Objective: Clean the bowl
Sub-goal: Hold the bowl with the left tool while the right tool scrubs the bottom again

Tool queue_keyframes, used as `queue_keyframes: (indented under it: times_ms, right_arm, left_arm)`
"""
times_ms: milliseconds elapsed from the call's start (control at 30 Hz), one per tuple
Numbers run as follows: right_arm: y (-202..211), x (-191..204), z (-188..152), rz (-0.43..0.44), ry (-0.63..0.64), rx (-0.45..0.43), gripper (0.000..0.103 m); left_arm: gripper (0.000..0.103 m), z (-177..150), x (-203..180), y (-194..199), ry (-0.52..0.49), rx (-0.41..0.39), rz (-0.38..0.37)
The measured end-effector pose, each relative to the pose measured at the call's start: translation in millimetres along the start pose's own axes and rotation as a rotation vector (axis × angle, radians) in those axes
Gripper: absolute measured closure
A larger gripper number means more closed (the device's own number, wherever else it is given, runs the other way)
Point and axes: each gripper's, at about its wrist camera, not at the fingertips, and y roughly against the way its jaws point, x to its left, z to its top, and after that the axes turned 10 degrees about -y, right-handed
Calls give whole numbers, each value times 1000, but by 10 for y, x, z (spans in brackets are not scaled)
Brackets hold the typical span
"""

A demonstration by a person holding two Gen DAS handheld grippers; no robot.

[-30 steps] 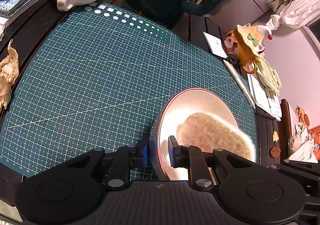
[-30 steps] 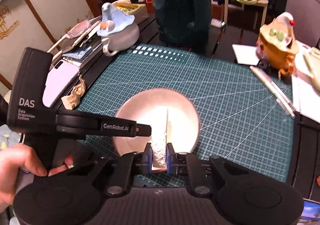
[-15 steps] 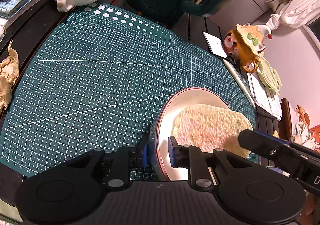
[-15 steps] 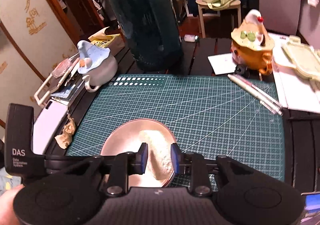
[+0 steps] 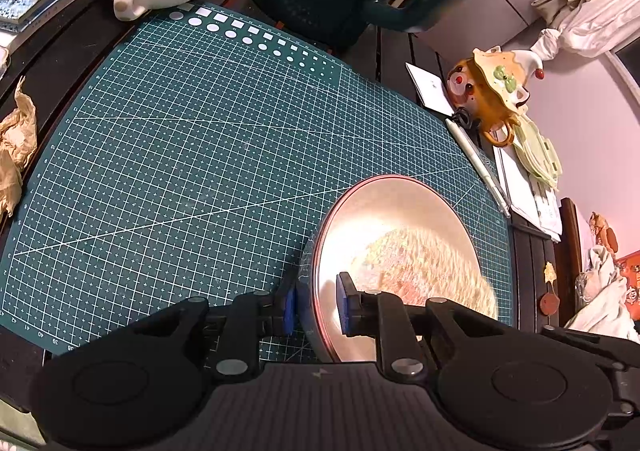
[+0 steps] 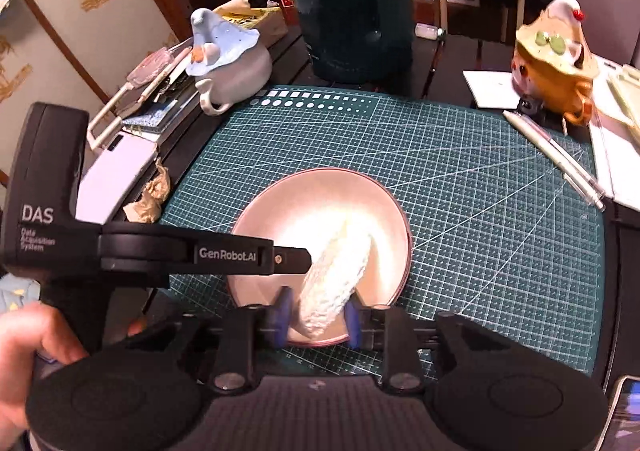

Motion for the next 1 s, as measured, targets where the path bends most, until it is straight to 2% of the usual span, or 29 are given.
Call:
queue_keyframes:
  times_ms: [67, 133, 167, 367, 533, 633, 733, 833, 933, 1000]
  right_arm:
    - [46, -52, 31, 30, -27, -7, 89]
    - [50, -147, 65, 104, -85, 25, 89]
    - [40, -160, 69, 110, -95, 30, 89]
    - [-60, -68, 62, 47, -82, -11, 89]
    - [-5, 64, 10, -100, -13, -152, 89]
    - [-7, -12, 20, -18, -85, -162, 89]
    - [-25, -1, 13, -16, -94, -211, 89]
    - [-58, 13, -14, -7, -83, -221, 90]
    - [-12, 26, -19, -10, -77, -215, 90]
    - [75, 38, 14, -5, -83, -179, 90]
  left_arm:
    - [89, -1, 11, 15, 7, -10, 10]
    - [91, 4, 23, 48, 12, -31, 17]
    - [92, 5, 28, 64, 15, -42, 20]
    - [92, 6, 28, 67, 12, -52, 25]
    - [92, 5, 38, 62, 19, -50, 21]
    - [92, 2, 40, 56, 19, -47, 19]
    - [92, 0, 42, 51, 19, -46, 17]
    - [92, -3, 40, 44, 19, -43, 15]
    - [92, -9, 45, 39, 23, -43, 14]
    - [92, -12, 51, 40, 29, -44, 14]
